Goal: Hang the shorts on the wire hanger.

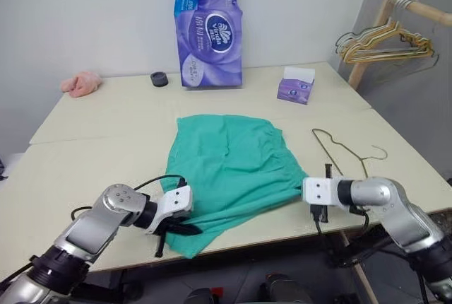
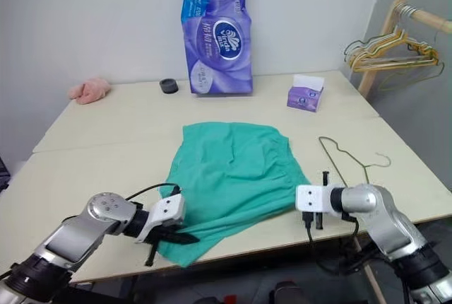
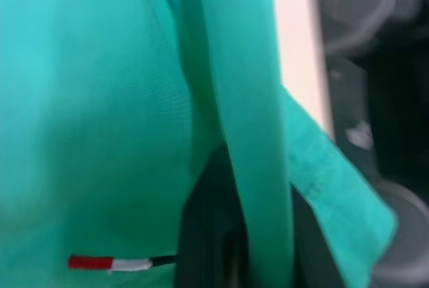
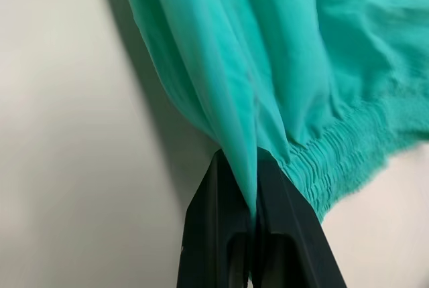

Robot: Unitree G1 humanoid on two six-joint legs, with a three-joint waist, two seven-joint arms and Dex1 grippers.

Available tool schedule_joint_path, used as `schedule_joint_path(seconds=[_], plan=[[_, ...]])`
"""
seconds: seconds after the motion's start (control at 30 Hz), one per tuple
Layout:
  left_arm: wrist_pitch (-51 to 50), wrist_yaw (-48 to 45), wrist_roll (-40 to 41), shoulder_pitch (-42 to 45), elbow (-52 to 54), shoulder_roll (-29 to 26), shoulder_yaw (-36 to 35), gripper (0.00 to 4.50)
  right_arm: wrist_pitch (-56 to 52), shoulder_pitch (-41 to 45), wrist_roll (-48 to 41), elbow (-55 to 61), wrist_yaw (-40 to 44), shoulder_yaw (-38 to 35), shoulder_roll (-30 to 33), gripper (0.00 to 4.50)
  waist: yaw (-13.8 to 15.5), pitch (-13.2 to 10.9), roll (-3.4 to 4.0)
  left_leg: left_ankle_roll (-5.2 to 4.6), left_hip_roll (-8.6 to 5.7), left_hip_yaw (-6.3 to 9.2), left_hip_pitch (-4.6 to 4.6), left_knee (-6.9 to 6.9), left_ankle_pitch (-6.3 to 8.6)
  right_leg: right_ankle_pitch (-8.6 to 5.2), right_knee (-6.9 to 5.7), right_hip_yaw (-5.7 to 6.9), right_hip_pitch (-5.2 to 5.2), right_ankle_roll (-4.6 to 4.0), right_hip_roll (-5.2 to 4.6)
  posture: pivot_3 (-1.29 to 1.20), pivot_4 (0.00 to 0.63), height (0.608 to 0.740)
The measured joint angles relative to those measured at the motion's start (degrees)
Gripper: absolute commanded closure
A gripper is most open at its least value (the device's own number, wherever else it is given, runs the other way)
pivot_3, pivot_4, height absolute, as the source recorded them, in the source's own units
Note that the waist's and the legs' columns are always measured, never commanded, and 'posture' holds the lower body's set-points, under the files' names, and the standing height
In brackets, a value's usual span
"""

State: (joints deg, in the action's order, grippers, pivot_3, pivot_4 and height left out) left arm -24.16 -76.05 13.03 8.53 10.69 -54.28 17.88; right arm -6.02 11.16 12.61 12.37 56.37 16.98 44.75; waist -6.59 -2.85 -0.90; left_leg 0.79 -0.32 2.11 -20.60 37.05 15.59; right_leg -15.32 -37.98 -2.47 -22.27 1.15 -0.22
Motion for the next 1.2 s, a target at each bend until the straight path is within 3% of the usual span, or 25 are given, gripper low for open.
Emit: schedule_joint_path(seconds=[0.3,0.6,0.67,0.77,0.93,1.07,1.2], plan=[[0.17,-9.07,5.41,-4.5,5.6,-8.87,-1.62,4.47,-3.76,-2.86,-0.72,8.44,3.58,2.25,1.53,4.5,0.57,-0.23,-0.09,0.01,-0.01,0.0,0.02,0.02,0.01,-0.06,0.01,0.04,0.02,-0.03,0.0,-0.13,0.035,0.74],[-1.68,-9.07,8.27,-5.68,8.27,-8.89,-2.2,4.47,-7.35,-4.44,-4.47,12.72,9.96,2.27,7.3,4.5,0.93,-0.52,-0.32,0.01,0.02,-0.05,0.07,0.02,0.01,-0.07,-0.02,0.02,0.03,-0.01,0.03,-0.14,0.026,0.74],[-1.74,-9.08,8.43,-5.92,8.89,-8.88,-2.2,4.5,-9.09,-4.44,-5.84,14.17,11.57,2.25,8.54,4.05,0.92,-0.54,-0.34,0.01,0.02,-0.04,0.08,0.03,0.01,-0.07,-0.02,0.02,0.03,-0.01,0.03,-0.14,0.025,0.74],[-2.41,-8.43,8.47,-5.9,9.11,-8.51,-2.21,3.88,-11.25,-4.08,-7.41,15.68,13.02,2.24,9.02,3.21,0.9,-0.54,-0.34,0.01,0.02,-0.04,0.08,0.03,0.01,-0.07,-0.02,0.02,0.04,-0.01,0.03,-0.14,0.025,0.74],[-5.52,-7.66,10.79,-5.65,9.68,-6.7,-2.35,2.4,-15.35,-3.42,-12.5,19.87,15.57,1.45,10.04,1.48,0.91,-0.57,-0.37,0.02,0.02,-0.03,0.07,0.04,0.02,-0.07,-0.02,0.03,0.04,-0.01,0.03,-0.14,0.027,0.74],[-9.63,-7.05,16.56,-5.44,12.15,-4.85,-4.71,1.19,-19.59,-2.14,-20.11,21.84,16.17,-4.11,10.22,0.06,0.92,-0.61,-0.44,0.02,0.03,-0.01,0.07,0.05,0.02,-0.07,-0.03,0.04,0.05,-0.01,0.02,-0.14,0.03,0.74],[-15.4,-4.6,25.48,-4.17,13.68,-1.56,-9.89,1.18,-29.46,1.41,-33.16,24.17,13.9,-13.59,6.69,0.02,0.92,-0.67,-0.51,0.02,0.04,0.05,0.07,0.05,0.01,-0.07,-0.04,0.06,0.07,-0.01,0.02,-0.13,0.033,0.74]])
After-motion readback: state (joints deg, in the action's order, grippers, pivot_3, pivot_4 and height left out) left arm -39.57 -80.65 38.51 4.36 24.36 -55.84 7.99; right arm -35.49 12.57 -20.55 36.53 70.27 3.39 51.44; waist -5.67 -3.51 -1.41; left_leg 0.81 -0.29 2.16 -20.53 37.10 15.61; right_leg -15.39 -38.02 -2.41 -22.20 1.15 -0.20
